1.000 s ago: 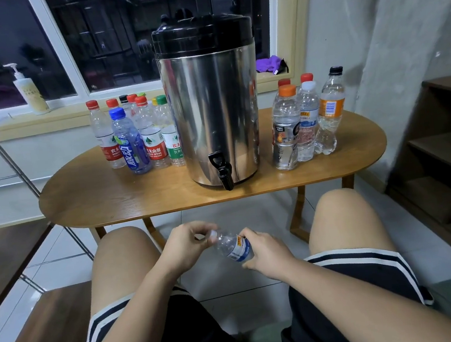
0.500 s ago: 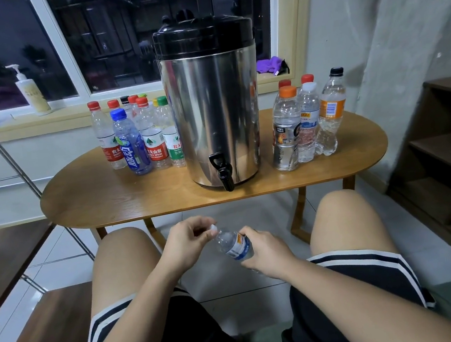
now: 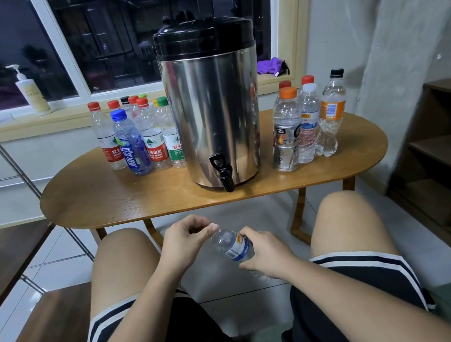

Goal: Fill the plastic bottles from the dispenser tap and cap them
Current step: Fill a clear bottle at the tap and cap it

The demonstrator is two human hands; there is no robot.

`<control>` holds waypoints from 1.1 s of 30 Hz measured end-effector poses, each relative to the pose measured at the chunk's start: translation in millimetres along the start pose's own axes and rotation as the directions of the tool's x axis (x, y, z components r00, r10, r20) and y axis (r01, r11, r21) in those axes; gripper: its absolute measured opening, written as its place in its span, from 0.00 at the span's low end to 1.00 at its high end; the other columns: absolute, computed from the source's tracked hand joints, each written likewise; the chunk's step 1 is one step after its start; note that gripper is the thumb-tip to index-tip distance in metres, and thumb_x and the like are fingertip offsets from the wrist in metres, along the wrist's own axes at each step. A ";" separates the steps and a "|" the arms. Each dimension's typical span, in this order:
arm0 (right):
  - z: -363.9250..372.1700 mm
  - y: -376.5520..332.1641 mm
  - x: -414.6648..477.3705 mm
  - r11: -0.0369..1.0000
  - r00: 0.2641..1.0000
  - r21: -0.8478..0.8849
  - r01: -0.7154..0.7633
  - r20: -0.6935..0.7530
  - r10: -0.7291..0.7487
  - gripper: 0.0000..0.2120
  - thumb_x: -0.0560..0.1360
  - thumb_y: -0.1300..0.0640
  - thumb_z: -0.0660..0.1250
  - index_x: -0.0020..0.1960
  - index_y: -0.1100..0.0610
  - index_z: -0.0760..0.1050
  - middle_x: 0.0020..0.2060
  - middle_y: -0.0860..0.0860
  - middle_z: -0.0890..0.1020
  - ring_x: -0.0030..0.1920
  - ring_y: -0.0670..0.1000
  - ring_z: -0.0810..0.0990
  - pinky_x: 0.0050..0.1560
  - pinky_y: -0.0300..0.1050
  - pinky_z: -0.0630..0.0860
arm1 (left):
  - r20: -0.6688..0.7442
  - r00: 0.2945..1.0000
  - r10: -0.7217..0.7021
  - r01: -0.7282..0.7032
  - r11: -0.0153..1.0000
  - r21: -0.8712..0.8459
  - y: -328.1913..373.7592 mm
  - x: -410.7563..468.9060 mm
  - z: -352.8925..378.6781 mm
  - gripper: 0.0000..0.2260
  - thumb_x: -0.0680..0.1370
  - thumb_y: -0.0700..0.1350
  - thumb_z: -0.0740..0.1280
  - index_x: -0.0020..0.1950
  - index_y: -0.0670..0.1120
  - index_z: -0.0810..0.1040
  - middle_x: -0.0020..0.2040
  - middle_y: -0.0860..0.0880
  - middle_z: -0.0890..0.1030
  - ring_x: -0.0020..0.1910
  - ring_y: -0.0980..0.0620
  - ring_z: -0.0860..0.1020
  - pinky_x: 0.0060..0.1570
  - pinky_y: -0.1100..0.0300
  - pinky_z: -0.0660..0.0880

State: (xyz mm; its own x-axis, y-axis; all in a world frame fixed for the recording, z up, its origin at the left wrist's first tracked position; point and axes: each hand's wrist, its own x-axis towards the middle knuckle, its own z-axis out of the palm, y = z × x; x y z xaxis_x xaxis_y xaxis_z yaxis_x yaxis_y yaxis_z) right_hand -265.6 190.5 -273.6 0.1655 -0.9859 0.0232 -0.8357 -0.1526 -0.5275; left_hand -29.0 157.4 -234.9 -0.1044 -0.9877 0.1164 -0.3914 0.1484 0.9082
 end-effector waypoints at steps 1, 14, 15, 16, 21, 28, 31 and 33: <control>0.1 1.1 -0.6 1.000 1.000 -0.006 0.003 0.003 -0.003 0.27 0.68 0.42 0.80 0.61 0.40 0.70 0.53 0.43 0.84 0.50 0.48 0.82 0.51 0.52 0.83 | 0.002 1.000 -0.007 0.007 1.000 0.002 -0.9 0.8 0.1 0.11 0.75 0.58 0.81 0.51 0.53 0.88 0.47 0.51 0.89 0.50 0.49 0.87 0.59 0.39 0.83; -27.9 2.0 -7.5 0.979 0.998 0.202 -0.001 -0.056 0.012 0.26 0.67 0.43 0.83 0.59 0.40 0.73 0.51 0.39 0.84 0.52 0.41 0.83 0.53 0.47 0.82 | 0.032 0.999 0.040 -0.037 0.994 -0.104 11.8 -7.0 -3.4 0.19 0.79 0.67 0.73 0.64 0.59 0.83 0.59 0.55 0.87 0.63 0.56 0.83 0.70 0.44 0.77; -37.3 1.0 -9.5 0.970 0.995 0.242 -0.002 -0.092 0.025 0.26 0.67 0.44 0.84 0.59 0.41 0.74 0.51 0.38 0.84 0.52 0.39 0.83 0.53 0.45 0.82 | 0.032 0.998 0.047 -0.044 0.995 -0.092 11.2 -7.2 -3.1 0.19 0.80 0.69 0.70 0.63 0.58 0.84 0.59 0.55 0.87 0.62 0.55 0.83 0.70 0.43 0.77; -48.1 0.0 -12.1 0.959 0.990 0.284 0.001 -0.133 0.038 0.26 0.67 0.46 0.85 0.59 0.42 0.75 0.51 0.38 0.85 0.52 0.38 0.83 0.53 0.43 0.81 | 0.028 0.998 0.050 -0.048 0.996 -0.077 11.2 -7.6 -2.7 0.19 0.81 0.69 0.68 0.61 0.57 0.84 0.58 0.54 0.87 0.61 0.54 0.84 0.69 0.42 0.78; -104.5 14.9 -18.4 0.881 0.909 0.473 0.023 -0.377 0.179 0.30 0.64 0.44 0.87 0.61 0.41 0.77 0.54 0.37 0.87 0.54 0.40 0.86 0.58 0.52 0.84 | 0.001 0.999 0.033 -0.033 0.999 -0.019 9.8 -5.5 -0.2 0.10 0.86 0.56 0.69 0.53 0.52 0.85 0.49 0.52 0.88 0.53 0.55 0.86 0.66 0.43 0.80; -191.6 48.5 -2.7 0.859 0.737 0.508 0.068 -0.606 0.299 0.26 0.67 0.53 0.88 0.59 0.44 0.78 0.54 0.43 0.88 0.54 0.43 0.87 0.61 0.55 0.84 | 0.025 0.999 0.048 -0.050 0.996 0.073 8.7 -1.9 6.3 0.04 0.85 0.49 0.71 0.53 0.54 0.86 0.47 0.55 0.89 0.49 0.56 0.87 0.61 0.45 0.83; -213.3 61.8 12.4 0.875 0.698 0.483 0.033 -0.637 0.325 0.27 0.69 0.52 0.87 0.62 0.47 0.76 0.55 0.43 0.86 0.55 0.44 0.86 0.61 0.54 0.84 | 0.027 0.998 0.049 -0.051 0.995 0.088 9.9 -1.7 6.4 0.04 0.85 0.48 0.71 0.53 0.54 0.85 0.47 0.56 0.89 0.49 0.57 0.87 0.60 0.46 0.83; -220.1 69.1 21.9 0.889 0.685 0.458 -0.008 -0.645 0.339 0.29 0.70 0.51 0.86 0.65 0.48 0.76 0.58 0.44 0.85 0.57 0.46 0.85 0.60 0.53 0.83 | 0.033 0.999 0.041 -0.044 0.995 0.095 9.7 -1.7 7.0 0.04 0.85 0.47 0.71 0.53 0.53 0.85 0.46 0.56 0.89 0.48 0.57 0.87 0.60 0.46 0.83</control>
State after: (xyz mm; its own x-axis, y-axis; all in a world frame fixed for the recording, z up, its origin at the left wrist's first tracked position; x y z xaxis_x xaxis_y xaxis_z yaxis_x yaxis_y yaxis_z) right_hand -434.9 143.5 -122.6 -0.5074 -0.7708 0.3852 -0.5044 -0.0968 -0.8580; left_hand -39.1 160.8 -229.1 -0.1503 -0.9787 0.1402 -0.4711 0.1955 0.8601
